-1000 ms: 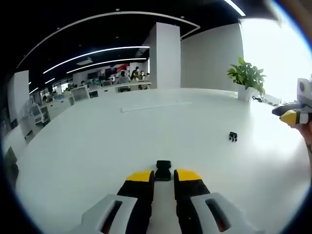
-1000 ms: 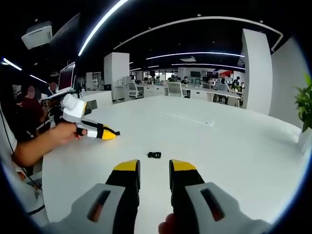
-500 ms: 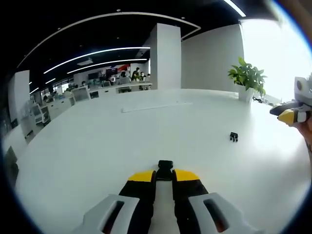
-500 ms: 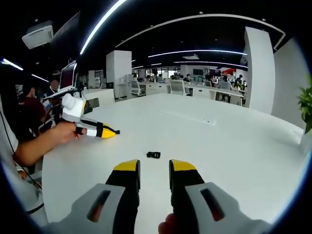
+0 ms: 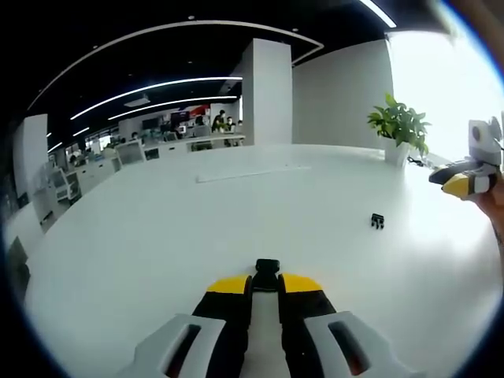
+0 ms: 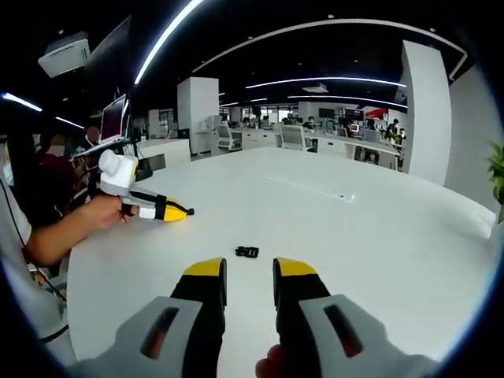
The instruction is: Snap the two parts of the plastic buckle together until the buckle closes and remains connected.
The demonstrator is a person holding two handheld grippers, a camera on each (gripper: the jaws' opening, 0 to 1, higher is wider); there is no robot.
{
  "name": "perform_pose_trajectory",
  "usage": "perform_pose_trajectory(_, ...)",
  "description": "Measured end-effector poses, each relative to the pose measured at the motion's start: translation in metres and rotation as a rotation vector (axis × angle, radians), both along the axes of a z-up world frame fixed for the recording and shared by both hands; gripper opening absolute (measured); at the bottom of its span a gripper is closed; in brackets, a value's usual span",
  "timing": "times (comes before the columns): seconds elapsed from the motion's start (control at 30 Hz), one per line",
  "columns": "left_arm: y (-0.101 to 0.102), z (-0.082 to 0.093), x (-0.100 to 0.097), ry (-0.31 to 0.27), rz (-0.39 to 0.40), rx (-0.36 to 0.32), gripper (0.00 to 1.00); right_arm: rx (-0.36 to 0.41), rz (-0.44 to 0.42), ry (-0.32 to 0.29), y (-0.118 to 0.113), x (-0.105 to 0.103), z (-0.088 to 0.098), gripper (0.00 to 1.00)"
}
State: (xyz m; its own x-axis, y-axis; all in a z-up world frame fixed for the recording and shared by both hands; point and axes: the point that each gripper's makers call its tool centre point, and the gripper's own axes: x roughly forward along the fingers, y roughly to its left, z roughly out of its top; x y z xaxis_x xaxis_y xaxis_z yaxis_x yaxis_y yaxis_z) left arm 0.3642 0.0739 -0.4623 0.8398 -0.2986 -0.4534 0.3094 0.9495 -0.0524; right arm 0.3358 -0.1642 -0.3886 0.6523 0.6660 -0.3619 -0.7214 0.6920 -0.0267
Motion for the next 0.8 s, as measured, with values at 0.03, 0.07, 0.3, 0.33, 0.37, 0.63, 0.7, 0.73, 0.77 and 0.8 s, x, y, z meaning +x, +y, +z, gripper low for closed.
perform_pose_trajectory(0.03,-0.0001,0.0,-0.0001,0.0,0.0,0.001,0.13,-0.001,0.002,0.001,-0.0001,0.0009,-0.0007,0.24)
perform_pose_trajectory(0.07,-0.0001,0.0,-0.0001,0.0,-0.001,0.001,0.13,-0.001,0.003,0.003,-0.0002,0.0015,-0.001,0.24)
perform_pose_trajectory(0.3,0.0002,-0.0008,0.0023,0.001,-0.001,-0.001,0.13,0.001,0.025,0.01,0.0012,0.0044,-0.003,0.24)
perform_pose_trajectory(0.33,0.0001,-0.0008,0.0023,0.001,0.0,0.0,0.13,0.004,0.028,0.012,0.001,0.0054,-0.003,0.24)
perform_pose_trajectory(0.37,-0.0001,-0.0008,0.0022,0.001,0.0,0.0,0.13,0.005,0.029,0.014,0.0008,0.0057,-0.0031,0.24)
perform_pose_trajectory(0.63,-0.0015,-0.0009,0.0009,-0.002,-0.013,-0.002,0.13,0.002,0.033,0.021,-0.0009,0.0069,-0.0036,0.24)
perform_pose_trajectory(0.7,-0.0022,-0.0008,-0.0002,-0.003,-0.018,-0.003,0.13,0.0,0.034,0.02,-0.0009,0.0069,-0.0033,0.24)
perform_pose_trajectory(0.73,-0.0025,-0.0009,-0.0004,-0.002,-0.02,-0.004,0.13,0.001,0.036,0.02,-0.0007,0.0067,-0.0031,0.24)
perform_pose_trajectory(0.77,-0.0027,-0.001,-0.0008,-0.003,-0.022,-0.004,0.13,0.002,0.038,0.021,-0.0004,0.0065,-0.003,0.24)
perform_pose_trajectory(0.8,-0.0029,-0.001,-0.0014,-0.004,-0.023,-0.005,0.13,0.001,0.039,0.022,-0.0003,0.0064,-0.0031,0.24)
